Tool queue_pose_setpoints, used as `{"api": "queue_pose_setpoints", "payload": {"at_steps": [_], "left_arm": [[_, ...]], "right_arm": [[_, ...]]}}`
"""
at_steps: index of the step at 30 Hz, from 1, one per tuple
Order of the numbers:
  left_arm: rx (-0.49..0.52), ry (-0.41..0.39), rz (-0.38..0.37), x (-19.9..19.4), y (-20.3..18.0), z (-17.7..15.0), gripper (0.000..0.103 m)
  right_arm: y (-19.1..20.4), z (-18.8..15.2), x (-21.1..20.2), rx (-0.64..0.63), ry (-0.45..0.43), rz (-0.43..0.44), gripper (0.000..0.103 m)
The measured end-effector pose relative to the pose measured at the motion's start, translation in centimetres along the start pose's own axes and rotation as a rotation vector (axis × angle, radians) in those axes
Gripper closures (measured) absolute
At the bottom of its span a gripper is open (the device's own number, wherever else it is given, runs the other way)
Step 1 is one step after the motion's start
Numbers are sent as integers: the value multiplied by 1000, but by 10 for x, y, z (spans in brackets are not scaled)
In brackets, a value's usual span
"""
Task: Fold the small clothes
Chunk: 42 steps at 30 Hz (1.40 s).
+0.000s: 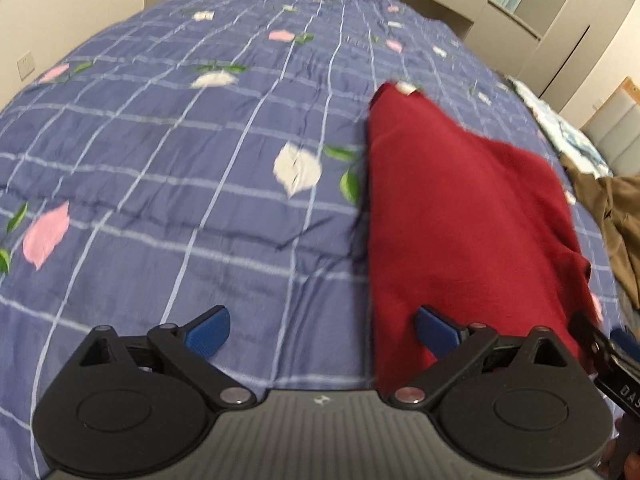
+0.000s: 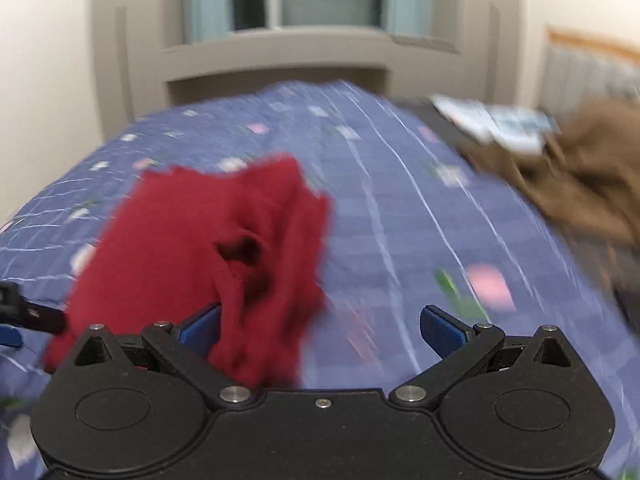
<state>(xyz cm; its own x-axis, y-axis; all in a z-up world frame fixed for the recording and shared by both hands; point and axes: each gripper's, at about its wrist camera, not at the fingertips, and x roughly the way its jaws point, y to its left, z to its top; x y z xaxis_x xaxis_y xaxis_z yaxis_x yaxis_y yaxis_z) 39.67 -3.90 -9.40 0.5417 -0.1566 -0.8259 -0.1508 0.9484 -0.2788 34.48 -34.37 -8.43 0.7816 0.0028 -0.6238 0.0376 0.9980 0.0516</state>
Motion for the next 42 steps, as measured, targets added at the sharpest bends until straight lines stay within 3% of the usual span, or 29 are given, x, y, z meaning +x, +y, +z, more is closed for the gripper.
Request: {"api": "queue_pose_setpoints", "payload": {"at_steps": [3,6,9,15,22,25,31,38,42], "left_arm": [[14,-3,-13,1,3,-6,1],[14,-9,-14,-4,2,-5,1],[-6,-47,-42,-12,1,6,1],[35,-147,-59,-6,-22,46,1],[74,-115,-29,43,-41,73,1],[71,-72,-31,61,-38,72,0],[63,-64,-43,58,-34,71,1],[70,-53,-57,33,-31,55,1],[86,-55,-45,26,-28,40,1]], "right_arm": [[-24,-18,1,101,33,51,1],[-21,-15,-9,100,-15,77,0],[-8,5,-13,40,-102,92,0],[10,56,22,-20,-180,117,0],[2,77,106,-18,-76,53,0],[-7,69,120,20,-50,84,0],[-11,66,108,79,-63,105,1],[-6,53,59,108,-79,228,1],[-2,33,57,77,-14,201,0]]}}
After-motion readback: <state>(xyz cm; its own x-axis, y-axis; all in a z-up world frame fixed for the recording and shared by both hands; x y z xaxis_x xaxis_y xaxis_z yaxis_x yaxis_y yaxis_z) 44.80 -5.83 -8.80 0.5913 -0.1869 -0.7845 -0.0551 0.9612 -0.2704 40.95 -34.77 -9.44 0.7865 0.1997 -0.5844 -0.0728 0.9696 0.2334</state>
